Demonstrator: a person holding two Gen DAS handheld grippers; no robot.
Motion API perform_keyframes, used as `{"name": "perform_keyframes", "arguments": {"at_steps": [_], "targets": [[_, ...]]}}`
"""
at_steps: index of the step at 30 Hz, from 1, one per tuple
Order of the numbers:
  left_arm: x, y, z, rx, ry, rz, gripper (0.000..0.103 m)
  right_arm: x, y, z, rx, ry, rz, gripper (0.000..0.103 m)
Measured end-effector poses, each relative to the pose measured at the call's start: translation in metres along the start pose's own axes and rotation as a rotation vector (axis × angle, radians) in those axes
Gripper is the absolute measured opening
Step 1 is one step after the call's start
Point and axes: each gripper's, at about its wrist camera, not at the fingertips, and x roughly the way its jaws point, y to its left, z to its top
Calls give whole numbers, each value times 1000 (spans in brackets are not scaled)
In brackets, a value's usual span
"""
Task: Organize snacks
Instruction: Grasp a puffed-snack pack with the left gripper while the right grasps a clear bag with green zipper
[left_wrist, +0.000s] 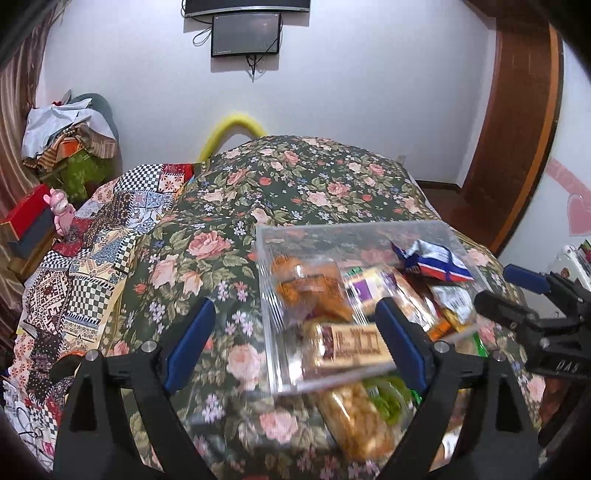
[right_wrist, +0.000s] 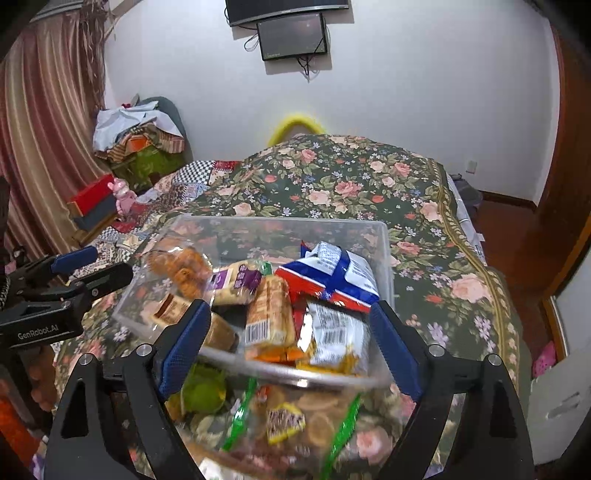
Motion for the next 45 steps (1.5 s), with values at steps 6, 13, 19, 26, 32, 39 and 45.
{"name": "perform_keyframes", "arguments": {"at_steps": [6,13,19,26,32,39,45], "targets": [[-12,-8,-25,16,34,-29,92,-14,-9,-19,31,10,-2,94],[2,-18,-60,20,130,-63,92,-8,-20,-47,68,87,-4,94],[24,-23,-76,-2,207,-90,92,7,-21,-69,68,154,-6,94],[40,-19,-85,-16,240,-92,92,29,-17,-74,65,192,4,94],[33,-3,-89,-43,231,-91,92,39,-13,-77,76,217,17,93],[39,-4,-87,-63,251,-80,80,43,-13,-83,129,235,91,72],[56,-14,-88,-83,277,-106,55,39,-10,-86,147,222,116,54]]}}
